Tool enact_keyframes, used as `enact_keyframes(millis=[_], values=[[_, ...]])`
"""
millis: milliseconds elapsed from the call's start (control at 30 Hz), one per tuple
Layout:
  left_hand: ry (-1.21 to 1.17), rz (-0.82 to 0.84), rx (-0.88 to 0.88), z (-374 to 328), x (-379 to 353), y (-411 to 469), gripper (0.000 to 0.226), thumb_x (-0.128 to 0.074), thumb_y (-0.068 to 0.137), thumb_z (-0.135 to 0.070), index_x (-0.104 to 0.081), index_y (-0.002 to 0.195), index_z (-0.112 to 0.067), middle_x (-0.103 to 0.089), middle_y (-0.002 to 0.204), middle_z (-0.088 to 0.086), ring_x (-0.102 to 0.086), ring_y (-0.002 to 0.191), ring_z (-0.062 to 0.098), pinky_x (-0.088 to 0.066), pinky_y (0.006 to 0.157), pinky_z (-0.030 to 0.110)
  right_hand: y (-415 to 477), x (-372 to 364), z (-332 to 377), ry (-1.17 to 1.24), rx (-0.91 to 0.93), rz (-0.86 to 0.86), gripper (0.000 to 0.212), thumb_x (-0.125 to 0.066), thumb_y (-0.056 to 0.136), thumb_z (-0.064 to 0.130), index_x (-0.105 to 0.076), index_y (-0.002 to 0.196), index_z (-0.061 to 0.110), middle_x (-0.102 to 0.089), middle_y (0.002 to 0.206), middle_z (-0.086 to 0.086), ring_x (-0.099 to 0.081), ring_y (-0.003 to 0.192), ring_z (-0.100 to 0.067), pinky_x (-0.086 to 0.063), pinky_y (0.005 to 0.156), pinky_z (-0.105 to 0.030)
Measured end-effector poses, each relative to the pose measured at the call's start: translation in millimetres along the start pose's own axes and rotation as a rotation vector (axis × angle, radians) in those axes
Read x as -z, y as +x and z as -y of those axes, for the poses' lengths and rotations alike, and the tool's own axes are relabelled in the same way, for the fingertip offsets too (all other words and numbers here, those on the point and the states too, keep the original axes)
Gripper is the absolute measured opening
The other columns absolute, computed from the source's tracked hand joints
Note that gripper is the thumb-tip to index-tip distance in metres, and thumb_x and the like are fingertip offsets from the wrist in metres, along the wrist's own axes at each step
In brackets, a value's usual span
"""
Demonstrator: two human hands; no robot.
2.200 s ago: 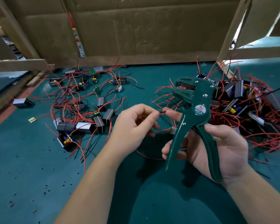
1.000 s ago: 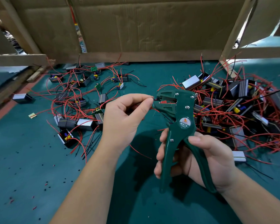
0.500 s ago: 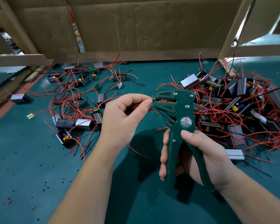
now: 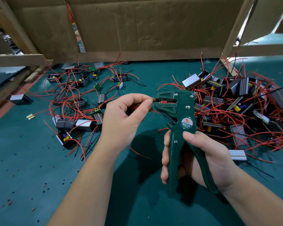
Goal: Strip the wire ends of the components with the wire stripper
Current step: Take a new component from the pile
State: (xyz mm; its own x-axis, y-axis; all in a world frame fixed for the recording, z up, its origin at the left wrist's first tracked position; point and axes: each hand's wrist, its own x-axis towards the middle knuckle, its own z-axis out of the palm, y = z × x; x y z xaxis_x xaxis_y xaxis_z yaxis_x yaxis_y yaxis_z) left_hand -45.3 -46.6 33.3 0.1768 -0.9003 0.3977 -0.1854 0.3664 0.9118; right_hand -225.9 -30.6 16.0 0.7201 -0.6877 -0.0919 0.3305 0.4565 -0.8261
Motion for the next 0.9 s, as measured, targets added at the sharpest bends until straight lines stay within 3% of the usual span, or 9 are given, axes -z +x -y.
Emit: enact_keyframes(millis=[333,467,600,733,800,900], values=[[-0.009,0.039,-0.018,1,1,0,0.018,-0.061,0.09,-0.008,-0.067,0.082,-0.023,-0.063,0.063,-0.017,-0.051,0.054,-0.003,-0.039,0.051,0.008,0,1,1,0.004,-0.019,0.015,0.047,-0.077,0.068,0.045,-0.062,0.092,0.007,-0.061,0.076,-0.023,-0.064,0.064,-0.038,-0.053,0.064,-0.049],[0.041,0.1,0.024,2,4,0,0.019,-0.057,0.094,-0.011,-0.066,0.084,-0.025,-0.063,0.063,-0.016,-0.05,0.051,-0.004,-0.037,0.048,0.007,2,-4,0,0.017,-0.031,-0.095,0.043,-0.075,0.067,0.046,-0.064,0.083,0.008,-0.059,0.069,-0.022,-0.061,0.055,-0.036,-0.052,0.055,-0.045],[0.294,0.314,0.084,9,5,0,0.022,-0.053,0.097,-0.021,-0.067,0.081,-0.029,-0.06,0.06,-0.013,-0.05,0.053,0.002,-0.04,0.053,0.014,2,-8,-2,-0.006,-0.048,-0.22,0.04,-0.062,0.069,0.048,-0.063,0.076,0.009,-0.056,0.064,-0.023,-0.058,0.048,-0.034,-0.051,0.05,-0.042],[0.345,0.286,0.103,13,5,0,0.021,-0.055,0.096,-0.023,-0.066,0.079,-0.027,-0.061,0.06,-0.013,-0.053,0.052,0.002,-0.041,0.056,0.014,5,-9,-5,-0.001,-0.037,-0.321,0.038,-0.062,0.071,0.047,-0.057,0.067,0.009,-0.046,0.055,-0.017,-0.048,0.036,-0.027,-0.047,0.046,-0.036],[0.374,0.271,0.122,16,5,1,0.019,-0.057,0.095,-0.023,-0.066,0.078,-0.023,-0.061,0.059,-0.014,-0.053,0.051,0.002,-0.042,0.056,0.014,6,-8,-5,0.029,-0.04,-0.312,0.036,-0.064,0.072,0.045,-0.059,0.07,0.009,-0.049,0.057,-0.016,-0.05,0.038,-0.027,-0.048,0.047,-0.037],[0.337,0.19,0.141,19,5,2,0.019,-0.059,0.093,-0.023,-0.065,0.076,-0.018,-0.06,0.058,-0.015,-0.051,0.051,0.002,-0.041,0.053,0.017,8,-5,-3,0.081,0.01,-0.263,0.039,-0.052,0.076,0.041,-0.062,0.086,0.005,-0.059,0.073,-0.021,-0.062,0.059,-0.036,-0.055,0.062,-0.049]])
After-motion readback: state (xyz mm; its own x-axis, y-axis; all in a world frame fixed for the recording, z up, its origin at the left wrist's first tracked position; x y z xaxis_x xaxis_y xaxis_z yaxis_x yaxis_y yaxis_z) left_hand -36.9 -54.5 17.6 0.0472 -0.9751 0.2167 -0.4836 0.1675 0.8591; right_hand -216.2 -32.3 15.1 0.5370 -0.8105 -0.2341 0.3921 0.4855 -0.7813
